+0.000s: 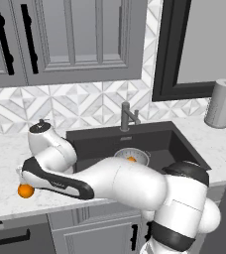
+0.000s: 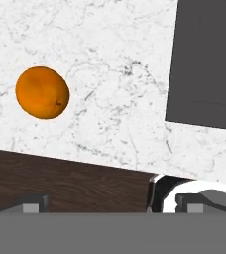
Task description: Put the colander in the sink, put the orange, orange in the colander, and turn on the sink faucet and pour water over the colander.
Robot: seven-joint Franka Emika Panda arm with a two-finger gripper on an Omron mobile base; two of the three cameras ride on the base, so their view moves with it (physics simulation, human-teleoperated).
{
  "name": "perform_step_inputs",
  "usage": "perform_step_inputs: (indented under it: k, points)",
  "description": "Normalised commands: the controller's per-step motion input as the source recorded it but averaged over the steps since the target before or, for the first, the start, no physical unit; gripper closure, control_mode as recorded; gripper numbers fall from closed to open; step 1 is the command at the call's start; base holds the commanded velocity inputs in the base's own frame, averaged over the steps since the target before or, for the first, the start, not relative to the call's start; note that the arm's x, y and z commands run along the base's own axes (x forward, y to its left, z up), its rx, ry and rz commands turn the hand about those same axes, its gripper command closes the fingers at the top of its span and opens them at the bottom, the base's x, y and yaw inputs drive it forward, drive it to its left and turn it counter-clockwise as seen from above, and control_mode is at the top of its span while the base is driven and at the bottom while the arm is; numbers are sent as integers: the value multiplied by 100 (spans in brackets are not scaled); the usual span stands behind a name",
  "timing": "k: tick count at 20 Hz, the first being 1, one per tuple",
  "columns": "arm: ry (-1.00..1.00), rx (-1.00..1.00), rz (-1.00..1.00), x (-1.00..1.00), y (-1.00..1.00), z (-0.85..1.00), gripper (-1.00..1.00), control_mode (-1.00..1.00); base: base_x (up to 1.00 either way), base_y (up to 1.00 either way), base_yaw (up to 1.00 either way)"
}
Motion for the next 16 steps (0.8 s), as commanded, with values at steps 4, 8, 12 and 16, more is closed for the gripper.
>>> perform_step_inputs:
  k: [4,8,12,16]
  points:
    - [0,0,0,25,32,-16,-100,-100,0,0,0]
    - [1,0,0,19,28,-17,-100,-100,0,0,0]
    - [0,0,0,24,34,-24,-100,-100,0,0,0]
    - [0,0,0,26,30,-22,-100,-100,0,0,0]
